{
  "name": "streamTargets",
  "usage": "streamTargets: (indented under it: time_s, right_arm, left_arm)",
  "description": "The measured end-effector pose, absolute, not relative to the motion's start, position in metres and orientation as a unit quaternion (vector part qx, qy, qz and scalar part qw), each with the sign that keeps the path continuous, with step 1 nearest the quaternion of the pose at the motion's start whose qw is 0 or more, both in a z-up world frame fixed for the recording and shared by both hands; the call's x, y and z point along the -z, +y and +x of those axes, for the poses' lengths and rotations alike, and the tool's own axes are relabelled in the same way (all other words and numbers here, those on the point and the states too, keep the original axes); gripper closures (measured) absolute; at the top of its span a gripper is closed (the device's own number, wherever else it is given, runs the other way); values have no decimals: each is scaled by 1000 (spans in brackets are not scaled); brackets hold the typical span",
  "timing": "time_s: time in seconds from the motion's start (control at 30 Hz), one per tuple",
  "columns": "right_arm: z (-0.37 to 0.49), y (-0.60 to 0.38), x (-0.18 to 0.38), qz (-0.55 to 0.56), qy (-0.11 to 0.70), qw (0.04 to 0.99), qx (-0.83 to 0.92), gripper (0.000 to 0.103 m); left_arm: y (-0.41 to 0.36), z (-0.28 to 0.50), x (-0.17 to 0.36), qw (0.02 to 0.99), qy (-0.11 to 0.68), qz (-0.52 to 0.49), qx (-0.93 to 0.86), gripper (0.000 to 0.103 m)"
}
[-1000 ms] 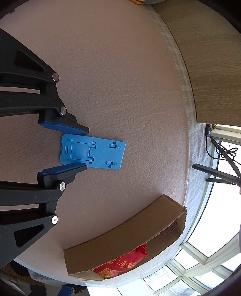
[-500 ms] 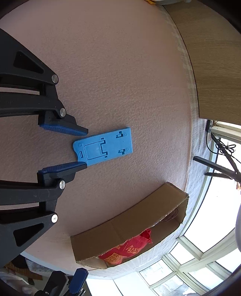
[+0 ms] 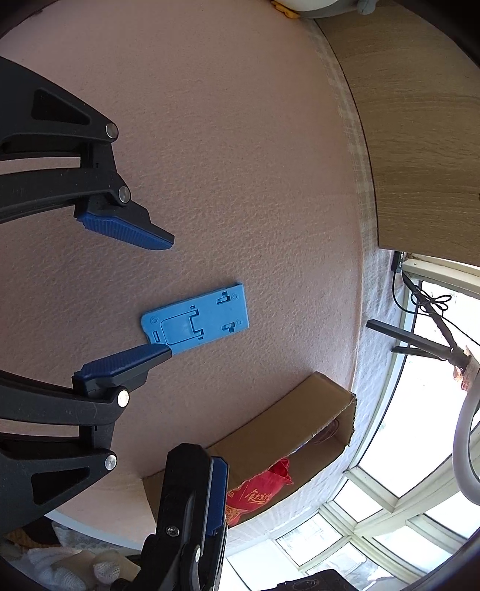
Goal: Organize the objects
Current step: 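Set the blue stand down and open the left gripper, then grasp the blue stand with the right gripper, then carry the blue stand into the box and open the right gripper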
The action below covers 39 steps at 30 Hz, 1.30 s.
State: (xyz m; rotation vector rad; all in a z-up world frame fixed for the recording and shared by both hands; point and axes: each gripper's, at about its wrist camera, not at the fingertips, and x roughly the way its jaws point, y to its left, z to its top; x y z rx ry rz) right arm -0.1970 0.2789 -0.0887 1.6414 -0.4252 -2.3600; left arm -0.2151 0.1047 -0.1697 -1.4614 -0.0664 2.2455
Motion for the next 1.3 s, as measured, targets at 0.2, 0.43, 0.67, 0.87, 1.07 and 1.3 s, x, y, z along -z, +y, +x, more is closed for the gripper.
streamTargets:
  time_s: [0.2,0.43,0.67,0.87,1.07,1.3]
  right_arm:
    - [-221,271,115,589,-163,113,784,45]
    - [-239,256,138,610,-153,95,772,45]
    - [-254,233,147,622,-111,74,772,45]
    - [-256,213,152,632,-50,58,771,45]
    - [-252,204,153,625,15,43,779,65]
    - [-239,214,151,619,10,56,783,70]
  left_arm:
    - [100,-212,173,235,-33,-533,-812,46]
    - [94,-206,178,231,-23,-542,-808,46]
    - [66,-190,180,204,-33,-543,-814,46]
    - [41,-185,178,187,-61,-541,-818,46]
    - [33,-185,177,182,-66,-540,-820,46]
    - [39,-183,176,188,-66,-542,-817,46]
